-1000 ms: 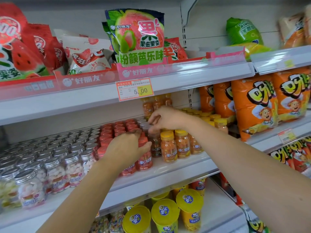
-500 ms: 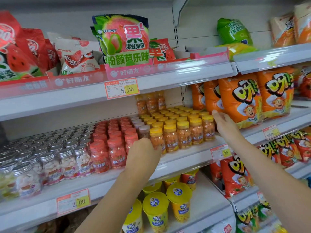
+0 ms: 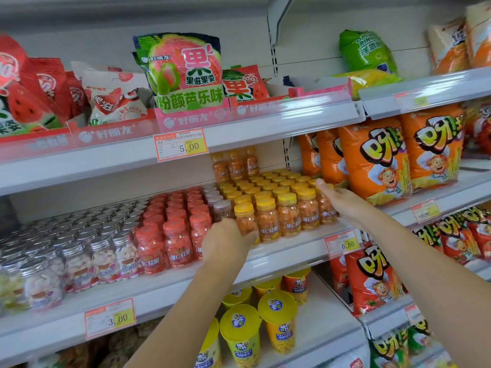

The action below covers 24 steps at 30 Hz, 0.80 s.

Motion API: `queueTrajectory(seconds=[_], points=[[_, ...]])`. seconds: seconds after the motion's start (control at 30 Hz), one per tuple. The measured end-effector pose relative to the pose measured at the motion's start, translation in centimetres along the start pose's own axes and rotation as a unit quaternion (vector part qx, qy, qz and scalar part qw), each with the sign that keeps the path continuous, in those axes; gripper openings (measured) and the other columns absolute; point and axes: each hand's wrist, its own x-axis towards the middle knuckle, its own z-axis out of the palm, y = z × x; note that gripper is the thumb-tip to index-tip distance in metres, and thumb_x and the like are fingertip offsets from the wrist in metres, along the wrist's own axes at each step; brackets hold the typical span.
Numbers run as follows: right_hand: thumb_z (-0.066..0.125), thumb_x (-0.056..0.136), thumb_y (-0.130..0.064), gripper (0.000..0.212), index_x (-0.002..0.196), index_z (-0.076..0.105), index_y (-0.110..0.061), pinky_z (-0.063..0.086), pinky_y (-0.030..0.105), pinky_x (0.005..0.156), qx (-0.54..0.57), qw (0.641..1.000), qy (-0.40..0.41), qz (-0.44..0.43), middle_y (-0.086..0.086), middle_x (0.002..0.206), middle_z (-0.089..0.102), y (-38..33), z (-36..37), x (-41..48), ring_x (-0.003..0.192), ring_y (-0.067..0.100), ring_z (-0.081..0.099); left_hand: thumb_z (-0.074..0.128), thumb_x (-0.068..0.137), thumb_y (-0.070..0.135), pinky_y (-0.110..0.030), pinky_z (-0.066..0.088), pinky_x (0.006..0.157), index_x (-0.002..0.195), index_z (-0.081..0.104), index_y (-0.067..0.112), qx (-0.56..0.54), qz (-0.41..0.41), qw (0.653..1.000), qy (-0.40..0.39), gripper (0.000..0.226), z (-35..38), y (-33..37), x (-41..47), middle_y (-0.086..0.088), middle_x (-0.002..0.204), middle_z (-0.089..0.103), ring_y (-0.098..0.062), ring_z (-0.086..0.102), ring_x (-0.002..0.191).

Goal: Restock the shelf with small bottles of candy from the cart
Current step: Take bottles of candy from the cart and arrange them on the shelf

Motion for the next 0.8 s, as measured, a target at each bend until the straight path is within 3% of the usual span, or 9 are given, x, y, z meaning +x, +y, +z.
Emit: queueTrajectory(seconds=[0.1,0.17,0.47,0.57,0.7,0.8], points=[[0.044,0.051,-0.097,0.117,0.138,0.046,-0.019,0.036,0.047,0.110,0.020,1.000,-0.014,-0.008,0.003,0.138,0.054,2.0,-0.7,1.9,0.125,0.024,0.050,0.064,0.084,0.048,-0.028,0.038,0.054,0.062,0.046,0.013,-0.025,0.010,1.000,0.006,0.045,0.9,-0.4,0.1,-0.001,0.062,0.053,-0.022,0.054,0.063],[0.043,0.047,-0.100,0.119,0.137,0.048,-0.022,0.037,0.047,0.108,0.019,0.999,-0.025,-0.010,0.001,0.137,0.055,3.4,-1.1,3.2,0.124,0.023,0.051,0.065,0.083,0.048,-0.027,0.036,0.052,0.062,0.046,0.012,-0.036,0.015,0.999,0.012,0.046,1.3,-0.8,0.2,-0.001,0.059,0.051,-0.021,0.052,0.060],[0.047,0.052,-0.096,0.112,0.134,0.050,-0.021,0.034,0.047,0.111,0.036,0.998,-0.040,-0.013,0.000,0.134,0.057,2.1,-1.0,2.1,0.125,0.020,0.051,0.068,0.078,0.053,-0.027,0.025,0.044,0.056,0.045,0.013,-0.059,0.038,0.997,0.045,0.051,1.9,-1.7,0.5,0.001,0.050,0.045,-0.015,0.040,0.047],[0.050,0.067,-0.083,0.101,0.141,0.041,-0.016,0.026,0.047,0.115,0.051,0.998,-0.045,0.003,0.004,0.143,0.047,1.1,-1.1,1.3,0.134,0.022,0.041,0.067,0.077,0.057,-0.028,0.032,0.047,0.061,0.051,0.011,-0.051,0.037,0.997,0.042,0.051,2.1,-1.2,0.6,-0.001,0.055,0.052,-0.019,0.049,0.053],[0.058,0.052,-0.084,0.122,0.148,0.027,-0.016,0.021,0.047,0.117,0.079,0.994,-0.073,0.007,0.004,0.152,0.035,0.5,-1.2,0.9,0.139,0.021,0.033,0.064,0.077,0.060,-0.030,0.045,0.054,0.072,0.060,0.007,-0.028,0.011,0.999,0.035,0.053,2.1,-0.5,0.5,-0.006,0.068,0.063,-0.024,0.061,0.065],[0.059,0.063,-0.076,0.108,0.148,0.027,-0.018,0.024,0.045,0.116,0.078,0.994,-0.065,-0.029,-0.001,0.150,0.037,0.3,-1.4,0.0,0.137,0.019,0.034,0.062,0.080,0.059,-0.031,0.045,0.056,0.075,0.054,0.010,-0.013,0.002,0.999,0.030,0.050,1.4,-0.2,-0.3,-0.006,0.074,0.063,-0.023,0.059,0.067]])
